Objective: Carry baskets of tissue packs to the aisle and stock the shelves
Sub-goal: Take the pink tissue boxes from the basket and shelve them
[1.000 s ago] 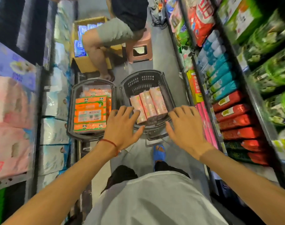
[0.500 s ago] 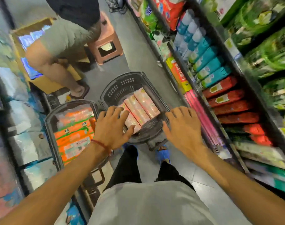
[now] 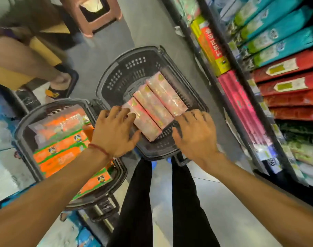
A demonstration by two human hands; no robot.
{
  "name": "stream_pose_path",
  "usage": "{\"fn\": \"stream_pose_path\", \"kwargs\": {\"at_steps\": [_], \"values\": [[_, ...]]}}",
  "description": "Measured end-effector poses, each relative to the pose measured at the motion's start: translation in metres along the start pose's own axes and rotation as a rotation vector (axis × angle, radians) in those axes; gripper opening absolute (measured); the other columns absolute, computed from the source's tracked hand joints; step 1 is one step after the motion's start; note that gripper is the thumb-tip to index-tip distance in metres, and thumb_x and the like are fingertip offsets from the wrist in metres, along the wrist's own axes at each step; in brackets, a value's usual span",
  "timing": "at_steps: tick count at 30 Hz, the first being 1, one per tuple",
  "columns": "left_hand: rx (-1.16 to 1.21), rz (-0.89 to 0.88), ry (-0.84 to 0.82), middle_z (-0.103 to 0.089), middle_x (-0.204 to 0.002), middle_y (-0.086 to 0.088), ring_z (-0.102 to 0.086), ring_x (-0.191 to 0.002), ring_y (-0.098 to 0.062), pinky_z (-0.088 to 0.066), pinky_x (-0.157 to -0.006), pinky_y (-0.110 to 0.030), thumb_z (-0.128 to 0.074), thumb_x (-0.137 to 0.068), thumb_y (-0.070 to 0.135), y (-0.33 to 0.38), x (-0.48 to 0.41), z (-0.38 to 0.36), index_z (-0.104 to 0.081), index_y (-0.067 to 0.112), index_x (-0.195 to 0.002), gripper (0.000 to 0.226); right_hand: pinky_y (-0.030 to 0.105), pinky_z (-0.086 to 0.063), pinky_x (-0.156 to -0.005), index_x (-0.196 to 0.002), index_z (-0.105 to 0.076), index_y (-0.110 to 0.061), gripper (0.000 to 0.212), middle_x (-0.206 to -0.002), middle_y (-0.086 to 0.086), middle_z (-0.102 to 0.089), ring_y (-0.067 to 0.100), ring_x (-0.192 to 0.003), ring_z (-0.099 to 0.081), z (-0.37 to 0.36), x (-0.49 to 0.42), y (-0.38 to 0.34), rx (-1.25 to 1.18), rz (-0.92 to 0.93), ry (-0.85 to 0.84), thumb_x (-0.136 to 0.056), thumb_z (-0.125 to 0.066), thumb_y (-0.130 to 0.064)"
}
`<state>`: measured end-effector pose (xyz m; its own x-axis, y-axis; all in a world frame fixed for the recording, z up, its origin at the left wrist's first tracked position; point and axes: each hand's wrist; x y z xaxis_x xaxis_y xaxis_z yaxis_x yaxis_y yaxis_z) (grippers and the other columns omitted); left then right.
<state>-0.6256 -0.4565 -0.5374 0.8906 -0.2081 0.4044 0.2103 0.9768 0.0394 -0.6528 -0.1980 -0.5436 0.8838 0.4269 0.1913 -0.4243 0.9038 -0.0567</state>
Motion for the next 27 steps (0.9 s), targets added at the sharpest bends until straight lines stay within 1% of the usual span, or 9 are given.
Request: {"fn": "stream_pose_path", "kwargs": {"at_steps": [4, 8, 10, 13, 15, 19, 20, 24, 27], "values": [[0.007, 0.022, -0.044, -0.060, -0.123, -0.007, -0.052, -0.117, -0.034, -0.041, -0.087, -0.048, -0.052, -0.088, 0.061, -0.006, -0.026, -0.067, -0.062, 0.017, -0.122, 0.056, 0.044, -0.043, -0.086, -0.104, -0.076, -0.012, 0.034, -0.097, 0.008, -0.072, 0.034, -0.096, -0.064, -0.090, -0.032, -0.004, -0.064, -0.033, -0.048, -0.093, -0.058, -0.038], [0.033, 0.060, -0.049, -0.060, -0.123, -0.007, -0.053, -0.116, -0.035, -0.045, -0.087, -0.049, -0.054, -0.089, 0.060, -0.008, -0.046, -0.125, -0.063, 0.015, -0.121, 0.056, 0.046, -0.045, -0.093, -0.122, -0.072, -0.014, 0.051, -0.117, 0.009, -0.072, 0.035, -0.113, -0.062, -0.171, -0.070, -0.006, -0.064, -0.057, -0.278, -0.097, -0.046, -0.050], [0.039, 0.080, -0.058, -0.060, -0.125, -0.006, -0.052, -0.117, -0.034, -0.044, -0.088, -0.049, -0.051, -0.090, 0.060, -0.011, -0.054, -0.146, -0.063, 0.015, -0.122, 0.057, 0.047, -0.044, -0.097, -0.137, -0.061, -0.014, 0.056, -0.135, 0.011, -0.063, 0.035, -0.126, -0.055, -0.203, -0.090, -0.006, -0.069, -0.094, -0.450, -0.103, -0.045, -0.055], [0.049, 0.109, -0.075, -0.061, -0.124, -0.005, -0.053, -0.116, -0.033, -0.043, -0.088, -0.048, -0.048, -0.089, 0.061, -0.014, -0.063, -0.168, -0.063, 0.016, -0.123, 0.058, 0.046, -0.047, -0.095, -0.140, -0.052, -0.012, 0.064, -0.143, 0.012, -0.052, 0.035, -0.130, -0.050, -0.237, -0.115, -0.005, -0.090, -0.113, -0.592, -0.103, -0.045, -0.064], [0.061, 0.124, -0.097, -0.061, -0.123, -0.003, -0.053, -0.115, -0.031, -0.042, -0.089, -0.047, -0.045, -0.089, 0.062, -0.014, -0.067, -0.175, -0.063, 0.018, -0.122, 0.058, 0.044, -0.048, -0.092, -0.136, -0.056, -0.012, 0.056, -0.139, 0.012, -0.052, 0.034, -0.127, -0.050, -0.247, -0.127, -0.004, -0.082, -0.098, -0.588, -0.104, -0.048, -0.058], [0.100, 0.140, -0.123, -0.059, -0.126, -0.001, -0.053, -0.117, -0.028, -0.042, -0.089, -0.045, -0.041, -0.090, 0.063, -0.010, -0.072, -0.175, -0.061, 0.021, -0.126, 0.059, 0.037, -0.038, -0.077, -0.115, -0.064, -0.010, 0.027, -0.123, 0.008, -0.053, 0.032, -0.115, -0.056, -0.246, -0.136, 0.005, -0.189, -0.018, -0.589, -0.110, -0.047, -0.031], [0.116, 0.154, -0.130, -0.059, -0.127, -0.001, -0.053, -0.117, -0.027, -0.043, -0.090, -0.044, -0.040, -0.090, 0.063, -0.008, -0.074, -0.174, -0.060, 0.021, -0.127, 0.060, 0.037, -0.038, -0.077, -0.111, -0.063, -0.010, 0.026, -0.121, 0.007, -0.052, 0.031, -0.110, -0.057, -0.243, -0.135, 0.008, -0.239, -0.013, -0.592, -0.110, -0.047, -0.030], [0.213, 0.224, -0.182, -0.058, -0.132, -0.001, -0.053, -0.121, -0.027, -0.045, -0.094, -0.044, -0.045, -0.090, 0.063, 0.003, -0.077, -0.171, -0.058, 0.023, -0.132, 0.060, 0.040, -0.049, -0.081, -0.107, -0.063, -0.008, 0.025, -0.131, 0.012, -0.049, 0.029, -0.095, -0.058, -0.232, -0.129, 0.010, -0.304, -0.077, -0.603, -0.110, -0.052, -0.030], [0.296, 0.274, -0.210, -0.055, -0.136, 0.000, -0.052, -0.123, -0.025, -0.047, -0.095, -0.043, -0.048, -0.092, 0.059, 0.011, -0.079, -0.173, -0.056, 0.023, -0.135, 0.058, 0.035, -0.046, -0.077, -0.100, -0.067, -0.004, 0.024, -0.113, 0.010, -0.063, 0.031, -0.096, -0.066, -0.230, -0.123, 0.008, -0.398, -0.207, -0.500, -0.106, -0.061, -0.026]]}}
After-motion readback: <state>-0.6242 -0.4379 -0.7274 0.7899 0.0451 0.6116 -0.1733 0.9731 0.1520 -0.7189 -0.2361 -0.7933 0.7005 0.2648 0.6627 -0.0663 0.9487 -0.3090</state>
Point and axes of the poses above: each hand's wrist, its own x-axis away from the middle knuckle, its own z-axis out of the back of the hand, y = z × x
